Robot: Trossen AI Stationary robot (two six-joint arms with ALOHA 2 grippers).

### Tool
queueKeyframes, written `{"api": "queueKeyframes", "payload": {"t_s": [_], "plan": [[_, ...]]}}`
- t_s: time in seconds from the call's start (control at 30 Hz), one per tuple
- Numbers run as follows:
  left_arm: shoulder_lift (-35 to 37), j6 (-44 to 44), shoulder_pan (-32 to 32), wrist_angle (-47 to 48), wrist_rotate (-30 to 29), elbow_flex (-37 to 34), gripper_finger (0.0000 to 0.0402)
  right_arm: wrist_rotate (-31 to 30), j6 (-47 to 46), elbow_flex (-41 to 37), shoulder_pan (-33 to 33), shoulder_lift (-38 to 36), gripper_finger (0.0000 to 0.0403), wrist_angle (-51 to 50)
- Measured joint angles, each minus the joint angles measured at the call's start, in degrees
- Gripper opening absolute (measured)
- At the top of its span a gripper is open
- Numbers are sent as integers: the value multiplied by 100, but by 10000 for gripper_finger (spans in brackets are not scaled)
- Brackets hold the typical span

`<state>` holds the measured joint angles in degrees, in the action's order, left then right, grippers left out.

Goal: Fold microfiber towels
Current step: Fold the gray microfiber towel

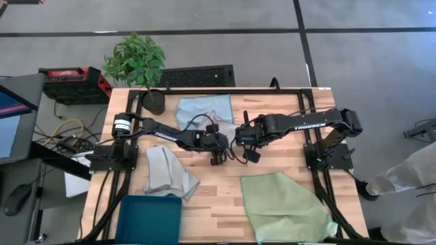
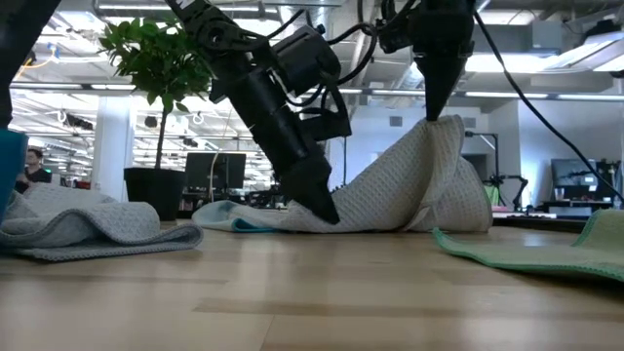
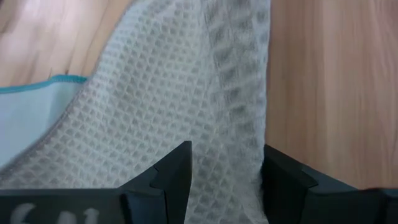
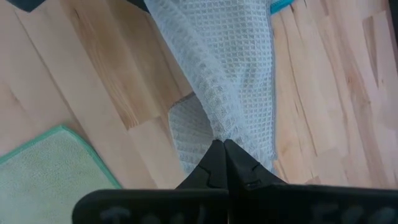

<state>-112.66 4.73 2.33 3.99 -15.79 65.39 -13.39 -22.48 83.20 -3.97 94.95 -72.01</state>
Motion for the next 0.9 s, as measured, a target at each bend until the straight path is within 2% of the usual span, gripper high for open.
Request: {"api": "queueKeyframes", "payload": {"t_s": [0.73,0.8,0.9], "plan": [[-156,61,219,263,-115,18,151,2,0,-2,-1,-18,1,35],[-151,66,218,282,-98,15,139,2,0,-2,-2,-18,1,26],[-126,156,240,346,79,13,99,2,0,-2,0,-18,1,-36]]}}
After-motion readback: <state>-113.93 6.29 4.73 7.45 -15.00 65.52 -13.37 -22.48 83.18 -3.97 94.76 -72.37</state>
